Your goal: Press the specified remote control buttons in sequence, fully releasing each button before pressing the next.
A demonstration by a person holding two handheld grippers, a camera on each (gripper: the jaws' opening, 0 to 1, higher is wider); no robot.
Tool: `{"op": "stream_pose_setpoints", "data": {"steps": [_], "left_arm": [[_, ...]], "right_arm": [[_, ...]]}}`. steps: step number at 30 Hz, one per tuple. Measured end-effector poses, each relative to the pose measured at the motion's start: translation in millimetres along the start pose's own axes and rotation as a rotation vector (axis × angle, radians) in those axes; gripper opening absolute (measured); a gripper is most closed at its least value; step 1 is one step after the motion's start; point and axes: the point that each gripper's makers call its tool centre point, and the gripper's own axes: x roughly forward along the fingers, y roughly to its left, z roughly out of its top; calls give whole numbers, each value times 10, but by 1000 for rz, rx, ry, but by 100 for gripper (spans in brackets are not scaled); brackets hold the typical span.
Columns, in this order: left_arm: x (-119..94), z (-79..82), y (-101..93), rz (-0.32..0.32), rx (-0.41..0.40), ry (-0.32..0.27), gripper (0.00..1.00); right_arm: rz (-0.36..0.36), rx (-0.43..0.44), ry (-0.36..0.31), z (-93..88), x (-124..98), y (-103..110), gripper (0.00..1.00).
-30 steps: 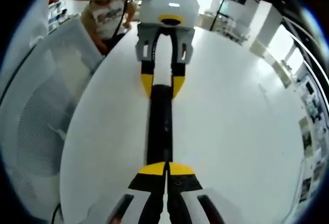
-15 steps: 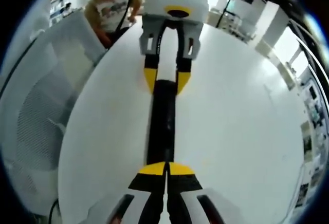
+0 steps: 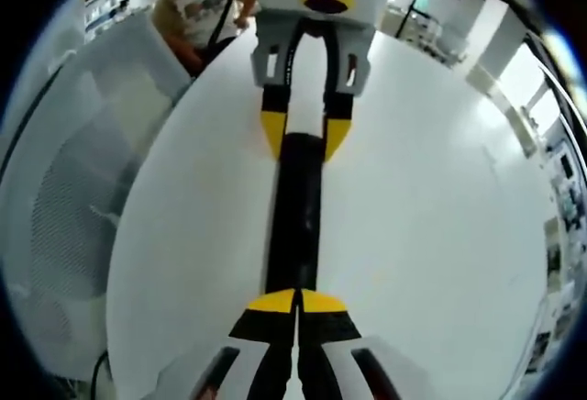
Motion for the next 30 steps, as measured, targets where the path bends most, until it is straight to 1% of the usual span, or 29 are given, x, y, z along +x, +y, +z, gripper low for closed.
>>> {"op": "stream_pose_setpoints", "data": {"steps": [7, 21, 30], "left_arm": [[1, -2, 2, 0, 1, 1, 24], [7, -6, 8, 1, 0, 0, 24], [5, -7, 7, 2, 0, -1, 24]], "right_arm": [[12, -10, 19, -18, 31, 22, 0], [16, -26, 17, -1, 51, 33, 0], [23, -11, 42, -6, 68, 29, 0]]}}
